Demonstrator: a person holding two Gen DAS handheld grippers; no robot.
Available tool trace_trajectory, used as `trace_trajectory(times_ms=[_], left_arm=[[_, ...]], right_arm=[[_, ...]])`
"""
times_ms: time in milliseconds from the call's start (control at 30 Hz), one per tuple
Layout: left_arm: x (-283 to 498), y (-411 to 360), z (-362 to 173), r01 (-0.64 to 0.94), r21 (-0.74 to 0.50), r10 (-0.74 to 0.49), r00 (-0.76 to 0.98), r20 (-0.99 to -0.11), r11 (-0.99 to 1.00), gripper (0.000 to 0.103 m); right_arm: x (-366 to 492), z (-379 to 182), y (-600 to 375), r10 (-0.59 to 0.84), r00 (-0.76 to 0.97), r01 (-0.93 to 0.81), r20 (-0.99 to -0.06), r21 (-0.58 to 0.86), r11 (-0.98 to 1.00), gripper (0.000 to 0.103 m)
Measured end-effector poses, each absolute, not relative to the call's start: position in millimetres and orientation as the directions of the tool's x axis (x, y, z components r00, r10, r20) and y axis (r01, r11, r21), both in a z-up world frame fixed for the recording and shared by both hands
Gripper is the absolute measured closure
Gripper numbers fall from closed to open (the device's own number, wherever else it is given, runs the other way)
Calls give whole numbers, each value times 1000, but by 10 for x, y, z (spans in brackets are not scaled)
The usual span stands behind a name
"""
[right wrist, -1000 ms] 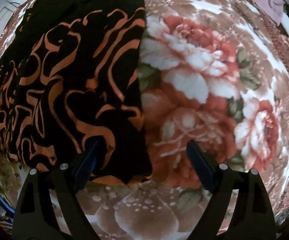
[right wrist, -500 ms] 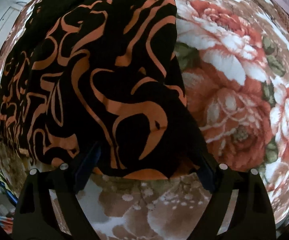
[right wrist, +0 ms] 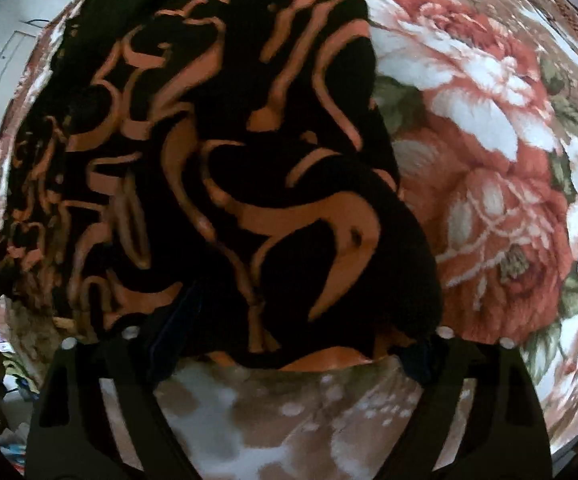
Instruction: Fold large clothes
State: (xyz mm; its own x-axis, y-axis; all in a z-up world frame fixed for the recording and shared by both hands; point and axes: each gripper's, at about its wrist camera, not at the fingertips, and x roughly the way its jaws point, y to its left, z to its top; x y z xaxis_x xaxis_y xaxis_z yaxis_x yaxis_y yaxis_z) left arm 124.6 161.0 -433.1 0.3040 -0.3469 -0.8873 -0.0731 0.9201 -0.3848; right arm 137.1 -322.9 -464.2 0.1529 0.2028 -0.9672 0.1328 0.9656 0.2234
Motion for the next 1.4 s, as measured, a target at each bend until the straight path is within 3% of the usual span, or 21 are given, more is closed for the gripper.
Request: trace_trajectory(times_ms=[100, 167, 300, 367, 400, 433, 467, 533, 633, 900, 1167, 1400], left_arm=[[1272, 1672, -4394, -79, -387, -349, 298, -889, 919, 42], [1308, 1759, -4518, -124, -365, -322, 274, -906, 923, 44], [1368, 1991, -4555, -196, -447, -379, 304, -874, 873, 47], [1410, 1985, -4606, -194, -455, -392, 291, -873, 869, 66], [1437, 1966, -4633, -188, -455, -396, 279, -875, 871, 81], [1464, 1927, -4643, -169, -453, -403, 263, -877, 875, 86], [1488, 1876, -4636, -143, -442, -400, 247, -882, 886, 87], [1503, 1873, -4635, -109, -434, -402, 229, -886, 894, 93], [1494, 1883, -4556, -101, -464, -432, 232, -871, 880, 95], [1498, 1611, -3858, 66, -475, -475, 250, -844, 878, 95], [2018, 1276, -3630, 82, -494, -495, 297, -817, 865, 95], [2495, 698, -2982, 169, -394, -427, 429, -796, 903, 95]], right_arm=[[1373, -4526, -3162, 242, 157, 132, -958, 263, 956, 24], [1394, -4523, -3137, 234, 159, 127, -959, 255, 958, 24], [1395, -4701, -3259, 242, 150, 194, -959, 268, 944, 26], [1464, -4773, -3367, 246, 144, 232, -958, 275, 933, 33], [1471, -4765, -3413, 248, 144, 252, -958, 278, 927, 46], [1476, -4754, -3438, 246, 141, 269, -959, 276, 923, 61], [1474, -4736, -3465, 248, 134, 279, -959, 277, 920, 65], [1458, -4699, -3523, 254, 123, 279, -959, 279, 919, 82], [1443, -4592, -3501, 236, 105, 248, -966, 255, 935, 93], [1419, -3767, -3224, 182, 194, 104, -964, 205, 973, 95], [1849, -3573, -2989, 220, 266, -10, -938, 226, 974, 95], [2399, -3036, -2951, 214, 382, -205, -899, 143, 968, 95]])
